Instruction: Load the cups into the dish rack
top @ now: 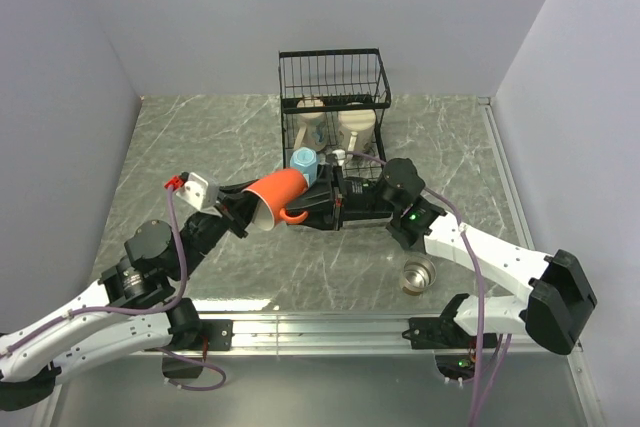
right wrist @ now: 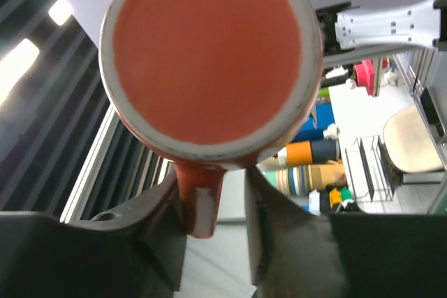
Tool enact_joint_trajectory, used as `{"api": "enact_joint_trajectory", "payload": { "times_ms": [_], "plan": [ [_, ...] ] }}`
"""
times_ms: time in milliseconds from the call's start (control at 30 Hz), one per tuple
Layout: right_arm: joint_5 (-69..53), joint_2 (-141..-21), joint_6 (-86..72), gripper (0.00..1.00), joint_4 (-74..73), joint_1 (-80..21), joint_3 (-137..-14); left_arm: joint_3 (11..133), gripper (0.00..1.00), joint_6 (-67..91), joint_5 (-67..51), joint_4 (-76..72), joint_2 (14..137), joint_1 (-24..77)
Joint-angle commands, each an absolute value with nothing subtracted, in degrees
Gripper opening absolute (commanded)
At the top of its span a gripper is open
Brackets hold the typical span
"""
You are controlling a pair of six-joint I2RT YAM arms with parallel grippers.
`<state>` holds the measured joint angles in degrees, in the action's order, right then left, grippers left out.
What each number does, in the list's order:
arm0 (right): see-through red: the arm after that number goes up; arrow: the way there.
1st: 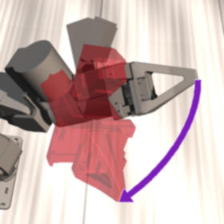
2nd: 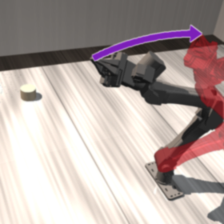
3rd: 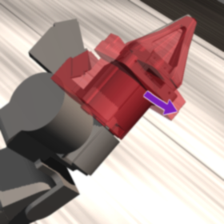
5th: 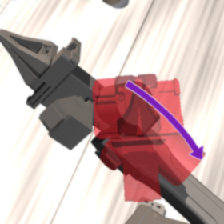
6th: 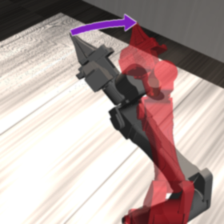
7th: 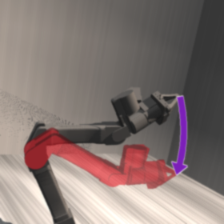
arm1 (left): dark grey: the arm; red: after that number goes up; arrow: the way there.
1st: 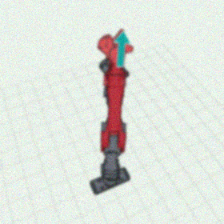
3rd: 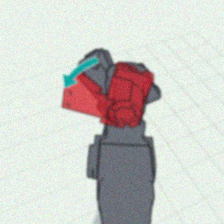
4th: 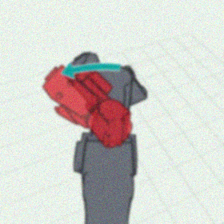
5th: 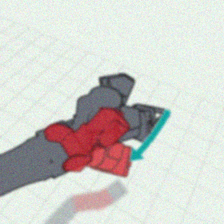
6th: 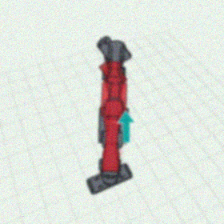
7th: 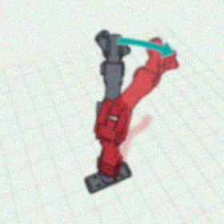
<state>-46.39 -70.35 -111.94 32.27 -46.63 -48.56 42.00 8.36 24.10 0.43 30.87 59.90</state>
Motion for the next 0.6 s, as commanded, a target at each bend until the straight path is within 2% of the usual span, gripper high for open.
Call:
{"api": "enact_joint_trajectory", "payload": {
  "times_ms": [0,33,133,333,433,467,533,567],
  "plan": [
    [-45.1,-71.6,-111.4,0.31,36.4,-46.8,-51.6,45.3,0.0,9.2,20.4,-4.6,31.2,60.6],
    [-45.1,-71.7,-111.7,0.21,36.6,-46.8,-51.4,45.3,0.0,8.6,20.3,-4.0,31.2,60.6],
    [-44.8,-71.6,-111.9,0.0,37.4,-46.8,-50.9,45.3,0.0,8.5,20.8,-2.4,31.4,60.6],
    [-44.5,-71.3,-110.7,0.0,36.9,-46.8,-50.9,44.2,0.01,10.9,27.5,-0.7,30.8,60.6],
    [-43.9,-70.2,-109.3,0.0,35.1,-46.1,-50.5,45.0,0.24,14.1,32.7,2.7,30.7,60.6],
    [-43.9,-69.8,-108.6,0.0,34.0,-45.6,-50.4,45.2,0.36,15.0,33.9,4.5,30.6,60.6],
    [-43.6,-67.9,-105.1,0.0,29.1,-44.1,-50.2,45.1,0.45,16.4,35.1,5.6,29.7,60.6],
    [-43.5,-67.2,-103.7,0.0,27.1,-43.6,-50.2,45.0,0.55,17.0,35.4,6.3,29.3,60.6]
  ]
}}
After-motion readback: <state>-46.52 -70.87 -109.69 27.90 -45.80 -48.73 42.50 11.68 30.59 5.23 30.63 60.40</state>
